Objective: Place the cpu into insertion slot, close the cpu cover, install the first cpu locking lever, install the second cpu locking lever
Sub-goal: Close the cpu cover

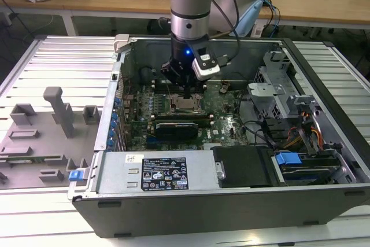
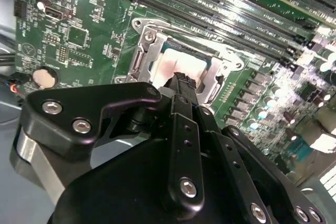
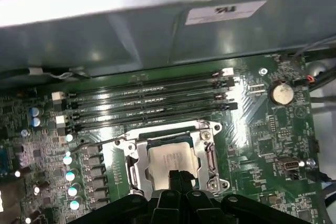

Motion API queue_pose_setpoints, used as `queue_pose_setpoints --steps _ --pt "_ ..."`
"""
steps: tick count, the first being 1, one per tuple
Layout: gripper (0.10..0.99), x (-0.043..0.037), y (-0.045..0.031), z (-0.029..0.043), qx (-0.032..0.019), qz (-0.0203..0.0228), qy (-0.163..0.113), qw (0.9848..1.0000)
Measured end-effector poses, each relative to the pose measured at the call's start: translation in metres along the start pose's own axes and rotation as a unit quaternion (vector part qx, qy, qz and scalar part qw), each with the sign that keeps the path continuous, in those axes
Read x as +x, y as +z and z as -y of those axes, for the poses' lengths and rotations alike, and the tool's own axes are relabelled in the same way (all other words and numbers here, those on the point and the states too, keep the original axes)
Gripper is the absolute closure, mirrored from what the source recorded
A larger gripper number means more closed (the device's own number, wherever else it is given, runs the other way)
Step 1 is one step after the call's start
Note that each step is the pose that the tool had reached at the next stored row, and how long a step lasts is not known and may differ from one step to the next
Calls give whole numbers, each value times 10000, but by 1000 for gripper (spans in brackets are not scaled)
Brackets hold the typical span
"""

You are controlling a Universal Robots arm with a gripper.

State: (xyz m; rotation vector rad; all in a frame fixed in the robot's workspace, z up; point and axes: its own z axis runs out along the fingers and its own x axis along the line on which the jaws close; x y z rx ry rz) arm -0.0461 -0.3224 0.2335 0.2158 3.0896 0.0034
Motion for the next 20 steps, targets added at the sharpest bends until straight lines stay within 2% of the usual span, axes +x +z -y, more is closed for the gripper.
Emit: queue_pose_setpoints --steps 3,6,9,11,14,16,20 --pt "980 20 68 48 -33 -5 -196 9998" --pt "980 67 128 58 -104 -14 -397 9992" --pt "980 152 132 69 -101 -14 -507 9987" --pt "980 175 138 73 -105 -15 -599 9982" --pt "980 190 157 75 -120 -20 -967 9952" --pt "980 252 174 83 -123 -20 -1023 9947" --pt "980 305 234 91 -127 -21 -1108 9938"
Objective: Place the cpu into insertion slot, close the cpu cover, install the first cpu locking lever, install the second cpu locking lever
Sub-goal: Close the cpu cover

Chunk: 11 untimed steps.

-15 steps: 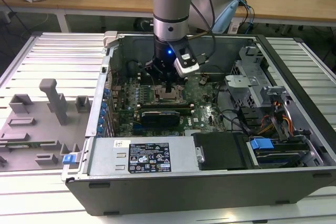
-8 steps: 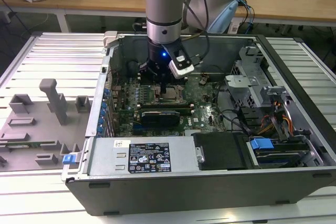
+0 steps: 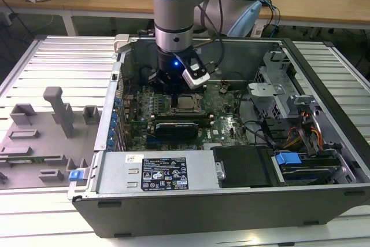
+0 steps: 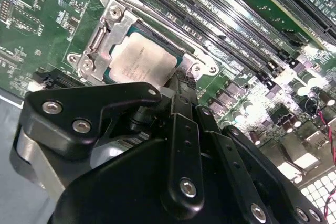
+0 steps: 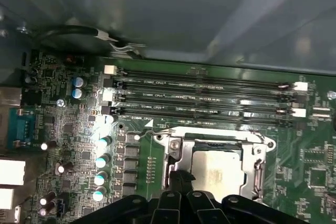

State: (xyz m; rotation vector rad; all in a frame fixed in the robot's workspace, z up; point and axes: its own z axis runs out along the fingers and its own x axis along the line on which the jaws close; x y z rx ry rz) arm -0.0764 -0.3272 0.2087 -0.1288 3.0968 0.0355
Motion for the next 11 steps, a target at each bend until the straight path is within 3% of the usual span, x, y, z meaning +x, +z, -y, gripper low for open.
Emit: queue_pose_setpoints --steps 9,11 --pt "980 0 28 1 -3 -2 -73 10000" --pt "980 -3 -4 0 -3 -2 -74 10000"
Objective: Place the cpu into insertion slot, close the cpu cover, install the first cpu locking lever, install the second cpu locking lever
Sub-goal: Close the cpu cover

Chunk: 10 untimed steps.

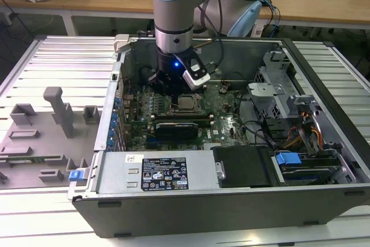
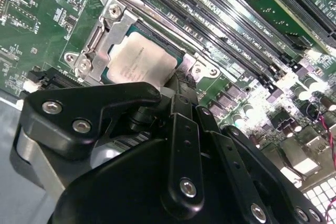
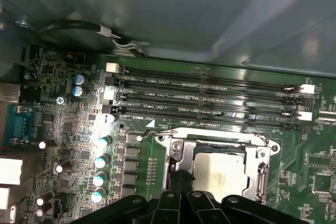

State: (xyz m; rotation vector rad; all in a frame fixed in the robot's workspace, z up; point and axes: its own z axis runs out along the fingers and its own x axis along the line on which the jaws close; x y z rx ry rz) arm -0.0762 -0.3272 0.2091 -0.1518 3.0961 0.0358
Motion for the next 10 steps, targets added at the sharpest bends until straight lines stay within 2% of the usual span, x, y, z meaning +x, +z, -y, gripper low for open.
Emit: queue_pose_setpoints --steps 4,7,10 --pt "980 -4 -87 -2 0 0 0 10000" --pt "980 -17 -96 -1 -1 0 -2 10000" --pt "980 -127 -92 10 0 -5 -1 10000"
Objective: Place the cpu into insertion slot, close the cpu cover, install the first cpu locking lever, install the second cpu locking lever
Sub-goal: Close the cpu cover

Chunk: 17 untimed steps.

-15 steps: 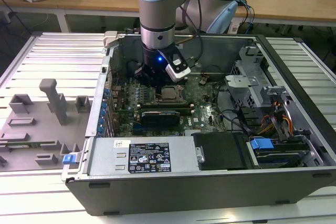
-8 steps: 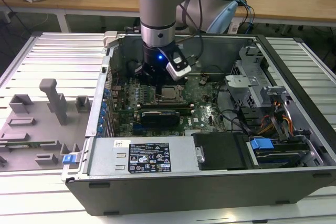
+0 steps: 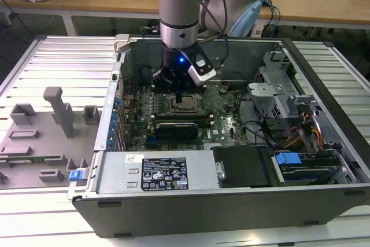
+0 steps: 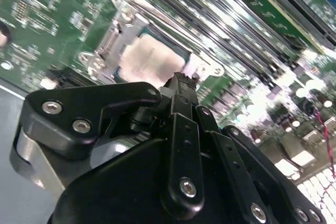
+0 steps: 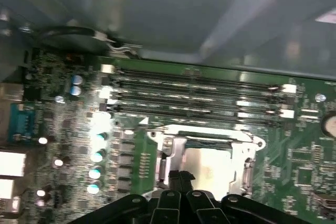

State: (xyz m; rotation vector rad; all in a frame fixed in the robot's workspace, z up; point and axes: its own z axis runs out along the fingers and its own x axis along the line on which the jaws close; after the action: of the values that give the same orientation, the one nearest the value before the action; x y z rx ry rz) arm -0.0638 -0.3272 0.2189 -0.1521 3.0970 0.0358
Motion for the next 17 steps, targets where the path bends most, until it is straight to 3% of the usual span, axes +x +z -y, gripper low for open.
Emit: queue_pose_setpoints --steps 4,7,14,17 --pt "980 -168 7 17 -1 -9 1 10000" --pt "980 -173 -33 16 -1 -10 2 10000" --pt "980 -183 -258 11 -1 -10 1 10000" --pt "980 -183 -272 11 -2 -9 1 10000"
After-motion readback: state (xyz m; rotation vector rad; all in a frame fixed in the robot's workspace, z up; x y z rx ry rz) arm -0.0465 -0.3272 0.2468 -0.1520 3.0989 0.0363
